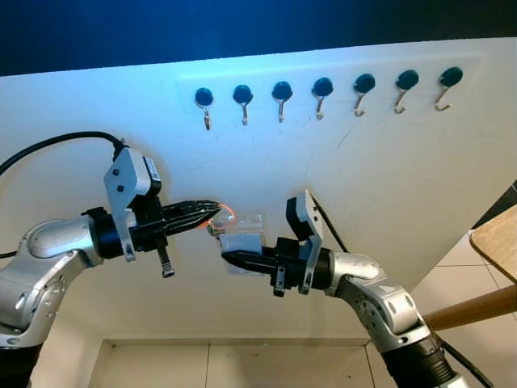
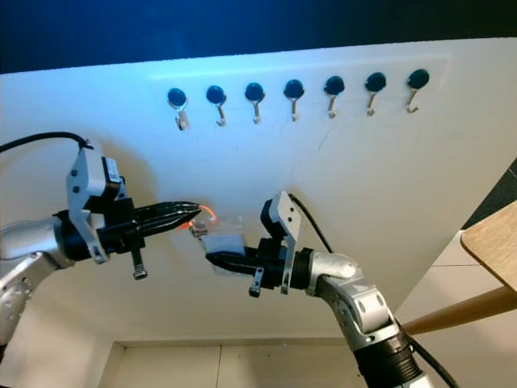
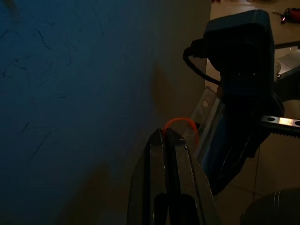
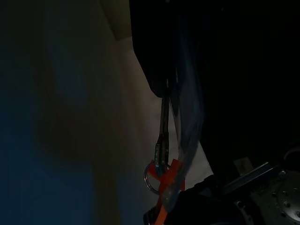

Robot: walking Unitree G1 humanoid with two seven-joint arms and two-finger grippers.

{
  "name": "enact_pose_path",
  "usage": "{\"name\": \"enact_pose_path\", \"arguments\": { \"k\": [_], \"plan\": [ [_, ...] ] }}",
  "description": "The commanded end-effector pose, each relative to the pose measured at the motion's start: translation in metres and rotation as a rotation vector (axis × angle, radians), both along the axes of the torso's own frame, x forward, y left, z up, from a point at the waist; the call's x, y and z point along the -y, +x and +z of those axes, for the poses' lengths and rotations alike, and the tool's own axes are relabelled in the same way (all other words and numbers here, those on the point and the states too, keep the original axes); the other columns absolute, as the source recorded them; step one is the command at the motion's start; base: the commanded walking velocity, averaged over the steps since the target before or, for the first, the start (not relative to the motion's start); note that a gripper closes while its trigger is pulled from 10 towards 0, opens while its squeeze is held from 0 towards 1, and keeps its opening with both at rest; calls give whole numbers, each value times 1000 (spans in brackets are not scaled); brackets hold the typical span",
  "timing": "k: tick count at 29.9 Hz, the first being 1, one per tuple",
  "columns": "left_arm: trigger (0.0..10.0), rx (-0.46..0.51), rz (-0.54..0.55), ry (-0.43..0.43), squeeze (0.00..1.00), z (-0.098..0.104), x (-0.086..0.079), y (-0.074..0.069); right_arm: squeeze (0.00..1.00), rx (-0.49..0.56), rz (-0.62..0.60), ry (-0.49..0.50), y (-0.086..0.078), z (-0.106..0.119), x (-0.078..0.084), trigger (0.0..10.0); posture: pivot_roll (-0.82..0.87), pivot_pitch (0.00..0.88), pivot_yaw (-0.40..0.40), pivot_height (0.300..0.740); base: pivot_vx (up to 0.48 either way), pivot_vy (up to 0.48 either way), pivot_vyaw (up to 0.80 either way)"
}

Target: Hang keys on a hook

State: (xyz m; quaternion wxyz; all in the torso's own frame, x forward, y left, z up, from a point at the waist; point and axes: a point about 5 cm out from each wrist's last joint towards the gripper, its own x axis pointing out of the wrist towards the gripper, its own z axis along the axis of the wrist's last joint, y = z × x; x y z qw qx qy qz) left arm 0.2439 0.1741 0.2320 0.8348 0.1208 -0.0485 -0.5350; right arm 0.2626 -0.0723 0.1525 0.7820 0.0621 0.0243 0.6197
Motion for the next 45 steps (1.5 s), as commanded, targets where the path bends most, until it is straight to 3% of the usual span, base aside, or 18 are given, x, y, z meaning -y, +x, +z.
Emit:
{"name": "enact_pose_path", "arguments": {
  "k": [1, 10, 11, 12, 13, 16, 17, 18, 19, 20, 21, 28, 29, 30, 40, 41, 42, 45],
  "plan": [
    [0, 19, 6, -31, 0, 2, 1, 0, 0, -27, 7, -3, -1, -5, -3, 10000, -88, 67, 77, 740, 0, 0, 0],
    [0, 19, 7, -33, 0, 2, 0, 1, 0, -20, -4, 43, 1, 1, -1, 10000, -90, 68, 79, 740, 0, 0, 0],
    [0, 20, 8, -33, 0, 2, 0, 1, 0, -18, 1, 51, 0, 1, -2, 8588, -90, 68, 79, 740, 0, 0, 0],
    [0, 20, 8, -33, 0, 2, 0, 1, 0, -18, 1, 51, 0, 1, -2, 8588, -90, 68, 79, 740, 0, 0, 0],
    [39, 21, 8, -33, 0, 2, 0, 1, 0, -18, -4, 65, 1, 3, -1, 0, -90, 68, 79, 740, 0, 0, 0],
    [235, 22, 8, -34, 0, 2, 0, 1, 0, -18, 0, 79, 1, 5, -1, 0, -90, 67, 79, 740, 0, 0, 0],
    [1176, 26, 9, -34, 0, 2, 0, 2, 0, -11, 16, 103, -1, 8, -1, 0, -90, 67, 79, 740, 0, 0, 0],
    [3451, 30, 11, -37, 0, 3, 0, 2, 0, -9, 20, 109, -2, 9, -1, 0, -90, 67, 79, 740, 0, 0, 0],
    [8000, 38, 18, -42, 0, 3, 0, 2, 0, -7, 22, 113, -2, 10, 0, 0, -90, 67, 79, 740, 0, 0, 0],
    [8000, 38, 18, -42, 0, 3, 0, 2, 0, -7, 22, 113, -2, 10, 0, 0, -90, 67, 79, 740, 0, 0, 0],
    [10000, 45, 26, -50, 0, 5, 0, 3, 0, -7, 25, 117, -3, 11, 0, 0, -90, 67, 79, 740, 0, 0, 0],
    [10000, 94, 79, -130, 0, 16, -5, 9, 0, -3, 47, 124, -5, 13, 0, 0, -90, 67, 79, 740, 0, 0, 0],
    [10000, 100, 99, -162, 373, 20, -7, 11, 0, -3, 47, 123, -5, 13, 0, 0, -90, 67, 79, 740, 0, 0, 0],
    [10000, 104, 113, -183, 1000, 22, -8, 12, 0, -3, 47, 123, -5, 13, 0, 0, -90, 67, 79, 740, 0, 0, 0],
    [10000, 154, 103, -279, 992, 37, -14, 9, 0, -3, 56, 119, -6, 13, 1, 0, -91, 68, 76, 740, 0, 0, 0],
    [10000, 150, 94, -275, 871, 36, -14, 7, 0, -3, 57, 119, -6, 13, 1, 0, -91, 68, 76, 740, 0, 0, 0],
    [10000, 141, 76, -276, 0, 35, -14, 5, 0, -2, 58, 118, -6, 13, 1, 0, -91, 68, 76, 740, 0, 0, 0],
    [10000, 137, 69, -269, 0, 35, -15, 4, 0, -2, 60, 117, -6, 13, 1, 0, -91, 68, 76, 740, 0, 0, 0]
  ]
}}
